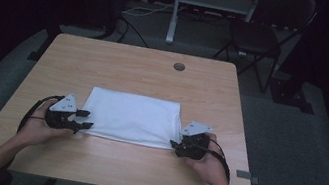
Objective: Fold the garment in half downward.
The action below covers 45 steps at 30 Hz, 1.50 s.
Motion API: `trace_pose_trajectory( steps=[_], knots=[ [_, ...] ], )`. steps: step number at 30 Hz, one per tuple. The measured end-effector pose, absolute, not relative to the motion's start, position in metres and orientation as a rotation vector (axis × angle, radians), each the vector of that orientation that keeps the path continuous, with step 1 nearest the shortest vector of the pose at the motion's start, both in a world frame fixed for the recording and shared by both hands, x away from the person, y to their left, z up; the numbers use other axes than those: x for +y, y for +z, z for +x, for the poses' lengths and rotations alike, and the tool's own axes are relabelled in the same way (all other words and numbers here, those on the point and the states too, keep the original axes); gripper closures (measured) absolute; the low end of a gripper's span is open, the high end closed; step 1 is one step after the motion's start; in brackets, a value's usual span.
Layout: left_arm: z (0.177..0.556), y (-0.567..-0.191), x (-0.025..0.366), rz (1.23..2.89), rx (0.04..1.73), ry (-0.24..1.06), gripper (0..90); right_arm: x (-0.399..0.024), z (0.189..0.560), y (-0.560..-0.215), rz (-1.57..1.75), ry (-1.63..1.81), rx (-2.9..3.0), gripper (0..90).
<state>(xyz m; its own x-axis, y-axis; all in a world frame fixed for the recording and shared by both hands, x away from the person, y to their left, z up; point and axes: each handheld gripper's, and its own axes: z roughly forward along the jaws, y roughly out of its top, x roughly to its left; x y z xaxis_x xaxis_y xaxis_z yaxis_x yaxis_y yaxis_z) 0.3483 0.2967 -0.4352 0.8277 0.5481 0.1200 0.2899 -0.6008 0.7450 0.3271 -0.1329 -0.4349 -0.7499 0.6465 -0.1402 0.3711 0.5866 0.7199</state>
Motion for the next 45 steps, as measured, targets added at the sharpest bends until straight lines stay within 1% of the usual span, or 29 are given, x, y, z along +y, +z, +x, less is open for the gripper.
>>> trace_pose_trajectory(
  steps=[7,13,20,21,22,23,24,26,30,32,34,35,36,40,45],
  knots=[
    [0.361,-0.434,0.290,2.263,0.619,0.441,52.3,-0.137,0.339,-0.435,0.837,0.965,2.422,45.8],
    [0.369,-0.435,0.285,2.247,0.635,0.435,52.3,-0.143,0.342,-0.436,0.869,0.976,2.404,45.7],
    [0.372,-0.436,0.280,2.229,0.650,0.437,52.3,-0.147,0.348,-0.435,0.875,0.945,2.391,44.4],
    [0.371,-0.435,0.279,2.231,0.655,0.448,51.4,-0.146,0.348,-0.434,0.873,0.934,2.384,43.7],
    [0.371,-0.435,0.279,2.231,0.655,0.448,48.2,-0.146,0.348,-0.434,0.873,0.934,2.384,43.7],
    [0.371,-0.434,0.278,2.226,0.658,0.450,48.2,-0.145,0.348,-0.433,0.866,0.927,2.378,42.0],
    [0.370,-0.432,0.278,2.216,0.663,0.447,46.2,-0.145,0.347,-0.432,0.861,0.938,2.371,40.1],
    [0.368,-0.429,0.279,2.184,0.686,0.448,40.0,-0.144,0.345,-0.429,0.870,0.968,2.343,34.6],
    [0.365,-0.421,0.284,2.123,0.720,0.454,30.9,-0.143,0.340,-0.422,0.874,1.049,2.322,22.4],
    [0.362,-0.417,0.289,2.083,0.730,0.446,30.5,-0.141,0.337,-0.420,0.862,1.083,2.327,20.6],
    [0.360,-0.413,0.293,2.055,0.742,0.443,28.0,-0.138,0.334,-0.418,0.868,1.127,2.324,18.2],
    [0.359,-0.410,0.294,2.041,0.758,0.437,22.8,-0.137,0.332,-0.417,0.882,1.147,2.320,14.0],
    [0.357,-0.408,0.297,2.020,0.760,0.433,20.8,-0.136,0.331,-0.416,0.876,1.155,2.319,12.7],
    [0.351,-0.400,0.306,1.973,0.750,0.443,20.8,-0.134,0.328,-0.413,0.866,1.167,2.307,12.7],
    [0.349,-0.393,0.311,1.963,0.747,0.464,20.8,-0.134,0.326,-0.408,0.859,1.174,2.283,12.7]
  ],
)
